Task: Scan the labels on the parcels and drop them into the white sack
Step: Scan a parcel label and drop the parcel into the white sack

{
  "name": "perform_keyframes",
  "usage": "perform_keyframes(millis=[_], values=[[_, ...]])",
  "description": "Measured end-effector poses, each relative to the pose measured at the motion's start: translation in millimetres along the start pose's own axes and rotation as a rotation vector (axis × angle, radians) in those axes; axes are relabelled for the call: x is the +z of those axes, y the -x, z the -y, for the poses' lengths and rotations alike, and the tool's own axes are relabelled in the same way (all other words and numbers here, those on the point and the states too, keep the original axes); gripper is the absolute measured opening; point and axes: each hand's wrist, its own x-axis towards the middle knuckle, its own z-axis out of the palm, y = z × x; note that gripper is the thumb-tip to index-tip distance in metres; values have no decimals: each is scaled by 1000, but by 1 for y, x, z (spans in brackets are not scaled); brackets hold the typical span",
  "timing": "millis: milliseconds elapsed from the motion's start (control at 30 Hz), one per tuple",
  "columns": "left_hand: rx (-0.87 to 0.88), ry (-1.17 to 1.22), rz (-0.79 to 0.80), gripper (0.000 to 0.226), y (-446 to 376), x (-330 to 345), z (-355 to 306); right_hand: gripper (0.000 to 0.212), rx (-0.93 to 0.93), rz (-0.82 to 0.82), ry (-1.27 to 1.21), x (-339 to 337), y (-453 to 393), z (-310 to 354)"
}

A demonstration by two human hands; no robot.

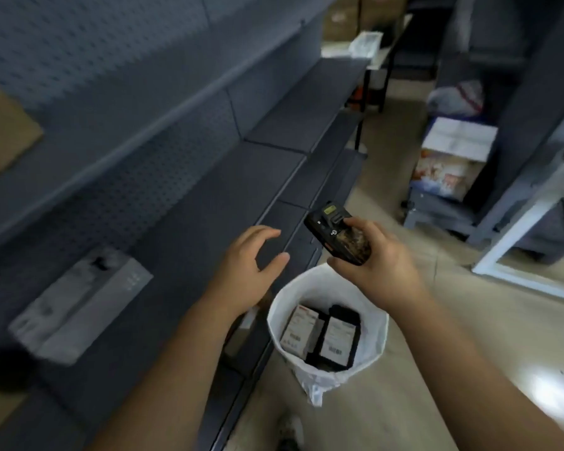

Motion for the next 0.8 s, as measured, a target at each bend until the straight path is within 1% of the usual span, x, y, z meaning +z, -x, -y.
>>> perform_keyframes(millis=[167, 333, 467, 600, 700, 800], values=[[-119, -48, -118, 39, 88, -50, -35, 66, -187, 136, -65, -14, 39, 46], [-283, -104, -281, 40, 196, -89, -58, 65, -316, 318, -170, 8, 93, 92], [-398, -180, -432, 38, 287, -130, -76, 64, -456, 436, -245, 27, 140, 149], [-509, -230, -607, 42, 384, -168, -89, 62, -602, 538, -336, 40, 194, 215], [-545, -265, -724, 46, 462, -189, -95, 63, -705, 606, -373, 53, 246, 262], [-593, -301, -839, 40, 547, -205, -99, 63, -773, 687, -389, 73, 313, 303]])
